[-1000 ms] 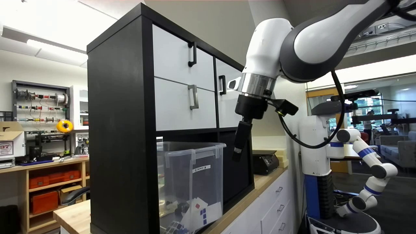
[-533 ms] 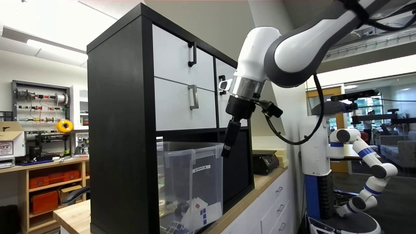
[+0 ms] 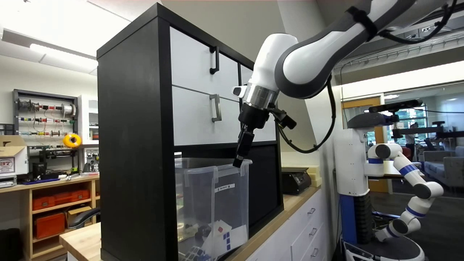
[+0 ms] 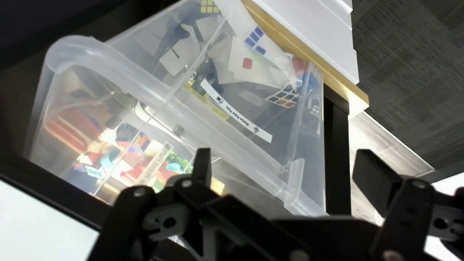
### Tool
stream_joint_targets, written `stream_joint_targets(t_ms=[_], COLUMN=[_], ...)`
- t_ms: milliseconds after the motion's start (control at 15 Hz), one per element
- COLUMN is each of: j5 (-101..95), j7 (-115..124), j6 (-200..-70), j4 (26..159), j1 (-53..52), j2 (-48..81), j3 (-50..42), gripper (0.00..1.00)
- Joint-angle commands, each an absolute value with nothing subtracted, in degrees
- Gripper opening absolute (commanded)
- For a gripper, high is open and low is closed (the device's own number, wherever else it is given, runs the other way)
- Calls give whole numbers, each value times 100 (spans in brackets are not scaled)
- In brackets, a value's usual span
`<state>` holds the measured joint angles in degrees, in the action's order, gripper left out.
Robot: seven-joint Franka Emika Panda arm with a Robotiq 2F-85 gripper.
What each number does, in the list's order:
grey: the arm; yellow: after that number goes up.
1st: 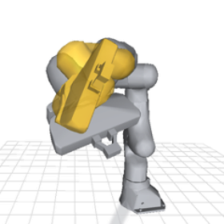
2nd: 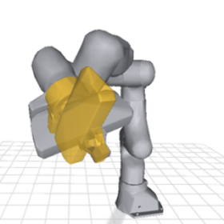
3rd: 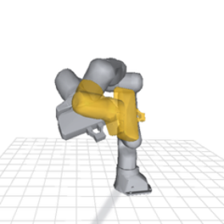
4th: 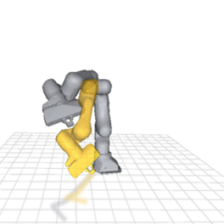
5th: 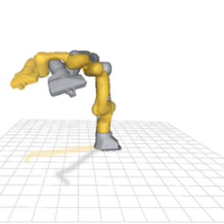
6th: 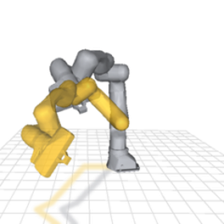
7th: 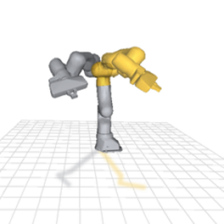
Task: Slide the plastic box on the shelf forward
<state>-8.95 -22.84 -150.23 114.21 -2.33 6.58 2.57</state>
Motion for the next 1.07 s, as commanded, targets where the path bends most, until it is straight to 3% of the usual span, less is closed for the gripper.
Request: stream_joint_targets(t_ms=[0, 600, 667, 733, 1000], j5=[-821, -455, -403, -346, -128], j7=[-3230, -4886, -4989, -5090, -5434], j6=[-15295, -15686, -15698, -15720, -15783], j4=[11122, 10897, 10882, 10875, 10884], j1=[-56, 318, 344, 371, 448], j2=[993, 1487, 1516, 1540, 1540], j3=[319, 538, 560, 587, 664], gripper=[100, 100, 90, 74, 46])
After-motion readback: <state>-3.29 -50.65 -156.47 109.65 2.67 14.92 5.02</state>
